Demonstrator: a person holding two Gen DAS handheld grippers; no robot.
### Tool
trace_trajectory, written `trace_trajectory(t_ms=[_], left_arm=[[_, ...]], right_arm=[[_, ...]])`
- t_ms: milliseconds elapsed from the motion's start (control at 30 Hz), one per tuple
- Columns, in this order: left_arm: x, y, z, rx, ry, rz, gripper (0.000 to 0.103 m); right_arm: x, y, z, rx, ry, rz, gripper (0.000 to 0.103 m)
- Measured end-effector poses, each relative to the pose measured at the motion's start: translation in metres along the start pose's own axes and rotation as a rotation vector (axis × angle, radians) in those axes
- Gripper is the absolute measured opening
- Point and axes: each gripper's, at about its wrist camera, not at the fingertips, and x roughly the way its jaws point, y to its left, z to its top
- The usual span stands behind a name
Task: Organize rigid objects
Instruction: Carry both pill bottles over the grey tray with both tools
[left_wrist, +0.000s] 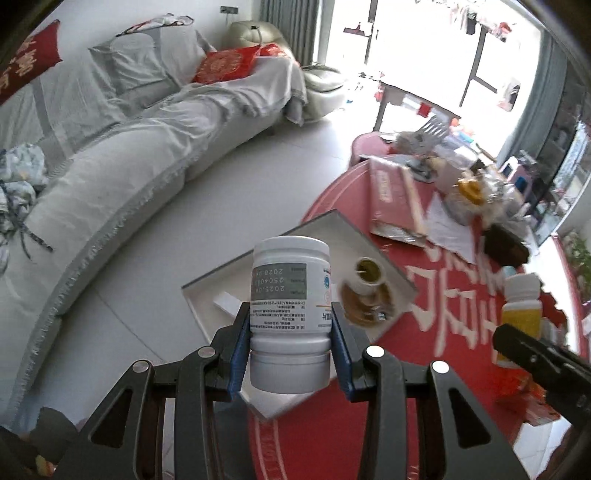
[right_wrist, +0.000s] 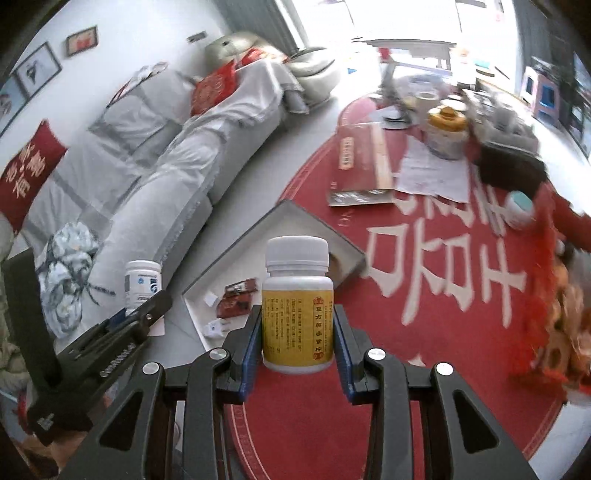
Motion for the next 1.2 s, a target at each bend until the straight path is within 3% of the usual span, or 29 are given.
trace_trajectory(t_ms=[200,600,1200], left_arm=[[0.043,0.010,-0.008,-0.031,0.097,0.027,0.043],[0.094,0.014,-0.016,-0.017,0.182,0.068,0.043],[0.112,0.019,0.003,-0.020,0.176,0.076,0.043]], right_arm=[[0.045,0.022,0.007,-0.049,0.075,-0.002,0.037],[0.114,0.027,-0.004,-0.056,0.217,-0.032,0.037],[0.140,0.042,0.012,-0.111,0.213,-0.047,0.037]])
